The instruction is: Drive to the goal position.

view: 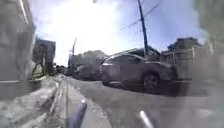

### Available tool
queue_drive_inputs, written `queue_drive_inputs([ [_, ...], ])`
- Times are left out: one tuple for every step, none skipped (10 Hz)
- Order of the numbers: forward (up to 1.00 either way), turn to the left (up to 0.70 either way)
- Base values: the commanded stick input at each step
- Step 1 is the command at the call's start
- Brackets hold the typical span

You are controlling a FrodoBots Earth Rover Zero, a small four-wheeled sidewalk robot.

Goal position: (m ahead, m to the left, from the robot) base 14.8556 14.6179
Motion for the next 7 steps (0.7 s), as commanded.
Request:
queue_drive_inputs([
  [0.87, 0.00],
  [0.87, 0.00],
  [0.87, 0.01],
  [0.87, 0.08],
  [0.87, 0.16],
  [0.87, 0.23],
  [0.87, 0.06],
])
